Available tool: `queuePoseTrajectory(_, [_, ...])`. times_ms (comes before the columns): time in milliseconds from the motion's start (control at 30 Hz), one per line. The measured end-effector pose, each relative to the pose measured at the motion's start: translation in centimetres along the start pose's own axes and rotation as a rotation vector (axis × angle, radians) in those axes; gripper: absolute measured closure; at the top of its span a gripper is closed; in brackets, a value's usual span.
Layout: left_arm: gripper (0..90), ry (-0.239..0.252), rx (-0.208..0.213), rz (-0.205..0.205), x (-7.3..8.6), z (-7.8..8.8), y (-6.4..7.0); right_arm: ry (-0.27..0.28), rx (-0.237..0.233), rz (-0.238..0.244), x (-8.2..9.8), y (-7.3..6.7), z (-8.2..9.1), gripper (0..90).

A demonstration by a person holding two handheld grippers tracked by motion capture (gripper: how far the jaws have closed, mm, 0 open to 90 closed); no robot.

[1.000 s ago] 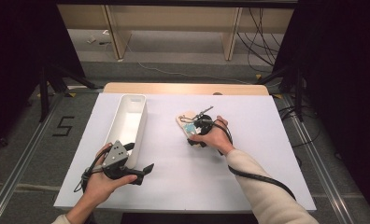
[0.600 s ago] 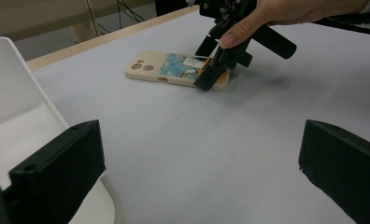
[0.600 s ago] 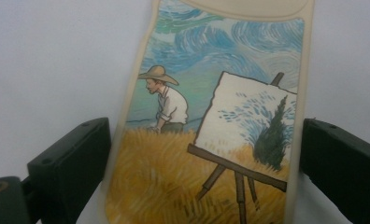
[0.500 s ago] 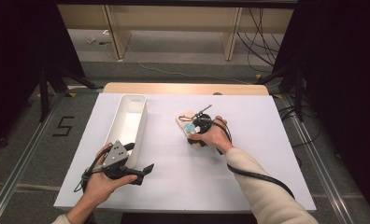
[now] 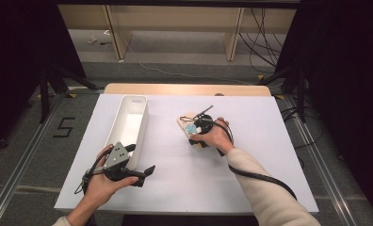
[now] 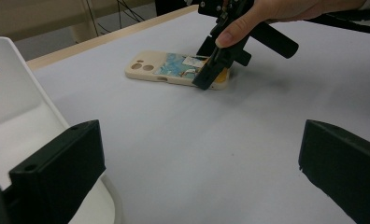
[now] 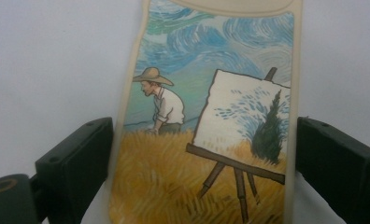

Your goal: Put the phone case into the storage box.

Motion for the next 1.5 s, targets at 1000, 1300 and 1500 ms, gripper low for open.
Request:
queuePoseTrajectory(1000, [0.0, 0.005, -0.004, -0.002, -0.06, 0.07, -0.07, -0.017, 0.015, -0.033, 0.13, 0.02, 0.3, 11.4])
queuePoseTrajectory(1300, [0.0, 0.003, -0.003, 0.0, -0.02, 0.03, -0.04, -0.008, 0.002, -0.043, 0.27, 0.1, 0.41, 11.6])
queuePoseTrajectory(1500, [0.0, 0.004, -0.004, 0.0, -0.03, 0.04, -0.06, -0.003, -0.001, -0.054, 0.34, 0.15, 0.52, 11.7])
Point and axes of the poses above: each handheld gripper's, and its own axes: z roughly backward along the jaws, x roughly out of its underside, y roughly to its right, the point moved 8 cm from there along -z, roughly forward along the jaws, and after that the axes turned 13 degrees about x, right-handed, at the moved point
